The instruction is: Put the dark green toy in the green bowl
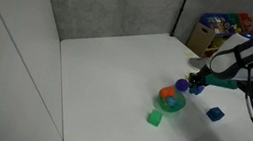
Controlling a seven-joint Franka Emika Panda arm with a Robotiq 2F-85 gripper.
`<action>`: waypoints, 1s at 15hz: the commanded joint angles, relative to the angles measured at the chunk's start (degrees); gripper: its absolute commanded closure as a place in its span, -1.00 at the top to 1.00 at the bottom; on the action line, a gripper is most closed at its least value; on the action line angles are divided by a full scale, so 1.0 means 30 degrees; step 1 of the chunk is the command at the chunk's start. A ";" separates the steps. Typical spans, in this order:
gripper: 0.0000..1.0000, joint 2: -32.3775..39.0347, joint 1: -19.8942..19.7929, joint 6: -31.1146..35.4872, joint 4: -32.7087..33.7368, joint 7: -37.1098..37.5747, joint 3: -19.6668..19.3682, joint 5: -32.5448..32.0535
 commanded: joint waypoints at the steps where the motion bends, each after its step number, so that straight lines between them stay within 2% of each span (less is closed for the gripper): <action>1: -0.82 -0.1731 0.0324 -0.1107 -0.1256 0.0392 0.0490 0.0120; 2: -0.80 -0.1820 0.0556 -0.1236 -0.1344 0.0536 0.0480 0.0017; 4: 0.13 -0.1992 0.0975 -0.1542 -0.1441 0.0932 0.0362 -0.0147; 6: 0.21 -0.2084 0.1218 -0.1820 -0.1433 0.1244 0.0314 -0.0181; 11: 0.98 -0.2712 0.1231 -0.2502 -0.1342 0.1434 0.0386 -0.0057; 15: 1.00 -0.3707 0.1008 -0.3785 -0.1064 0.1605 0.0321 0.0010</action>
